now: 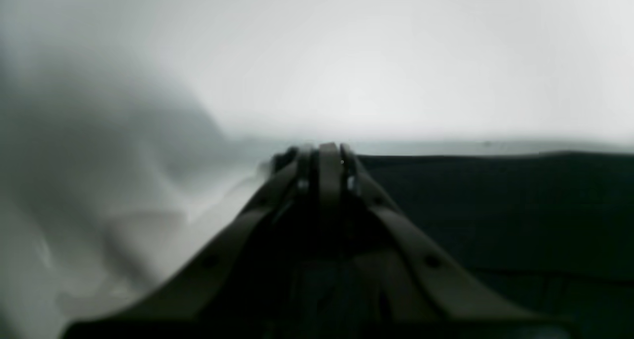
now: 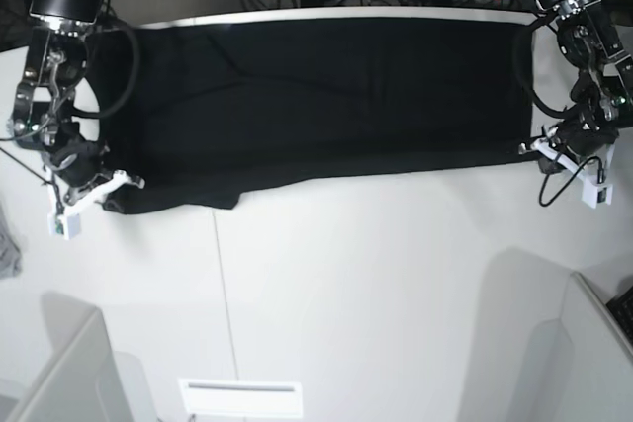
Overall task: Fold the T-shirt properly
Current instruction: 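Grasp the hem with both grippers and fold it over toward the collar, then lay the folded hem down and open both grippers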
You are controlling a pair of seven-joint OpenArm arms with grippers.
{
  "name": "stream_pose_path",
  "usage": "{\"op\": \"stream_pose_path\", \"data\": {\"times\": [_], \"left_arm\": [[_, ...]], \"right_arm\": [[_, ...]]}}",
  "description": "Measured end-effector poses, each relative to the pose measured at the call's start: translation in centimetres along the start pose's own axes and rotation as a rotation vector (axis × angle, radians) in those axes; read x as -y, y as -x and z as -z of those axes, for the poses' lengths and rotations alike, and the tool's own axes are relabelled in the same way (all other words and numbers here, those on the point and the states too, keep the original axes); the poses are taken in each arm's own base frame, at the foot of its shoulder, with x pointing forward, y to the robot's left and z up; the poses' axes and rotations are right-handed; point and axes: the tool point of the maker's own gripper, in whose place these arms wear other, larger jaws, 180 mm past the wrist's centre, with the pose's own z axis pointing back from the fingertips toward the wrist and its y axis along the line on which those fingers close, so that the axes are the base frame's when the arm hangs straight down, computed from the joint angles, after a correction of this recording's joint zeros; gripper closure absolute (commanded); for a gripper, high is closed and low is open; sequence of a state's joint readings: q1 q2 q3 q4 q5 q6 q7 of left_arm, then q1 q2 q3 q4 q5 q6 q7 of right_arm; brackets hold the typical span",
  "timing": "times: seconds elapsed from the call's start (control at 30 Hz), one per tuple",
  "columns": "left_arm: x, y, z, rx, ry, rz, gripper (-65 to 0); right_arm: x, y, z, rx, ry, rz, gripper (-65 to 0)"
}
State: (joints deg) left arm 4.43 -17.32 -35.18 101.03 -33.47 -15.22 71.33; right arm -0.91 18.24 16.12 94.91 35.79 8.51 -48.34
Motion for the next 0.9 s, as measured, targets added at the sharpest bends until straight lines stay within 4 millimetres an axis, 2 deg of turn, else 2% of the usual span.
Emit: {"op": "stream_pose_path", "data": {"times": [0.1, 0.23, 0.33, 0.43, 0.6, 0.73, 0.9], "left_arm": [[-0.8, -0.5, -1.5, 0.020, -0.036, 0.015, 0.0], [-0.3, -0.3, -1.9, 0.016, -0.030, 0.036, 0.0], [-0.5, 0.9, -1.9, -0.015, -0.036, 0.038, 0.0], [-0.6, 2.0, -2.2, -0.039, -0.042, 0.049, 0.0], [0.3, 2.1, -3.0, -0.019, 0.003, 0.055, 0.0], [-0.4, 3.5, -3.4, -0.066, -0.010, 0.073, 0.0], [-0.5, 3.7, -3.4, -0.074, -0.017, 0.076, 0.0]], "right_arm": [[0.0, 0.2, -1.1, -0.006, -0.002, 0.029, 0.0], [0.8, -0.1, -2.1, 0.008, 0.023, 0.052, 0.0], [1.1, 1.3, -2.8, -0.016, 0.041, 0.039, 0.0], [0.3, 2.7, -3.4, -0.025, 0.030, 0.055, 0.0], [1.2, 2.6, -4.9, -0.012, 0.062, 0.072, 0.0], [0.9, 4.3, -6.5, -0.027, 0.078, 0.090, 0.0], [0.2, 6.4, -7.2, -0.069, 0.072, 0.116, 0.0]]}}
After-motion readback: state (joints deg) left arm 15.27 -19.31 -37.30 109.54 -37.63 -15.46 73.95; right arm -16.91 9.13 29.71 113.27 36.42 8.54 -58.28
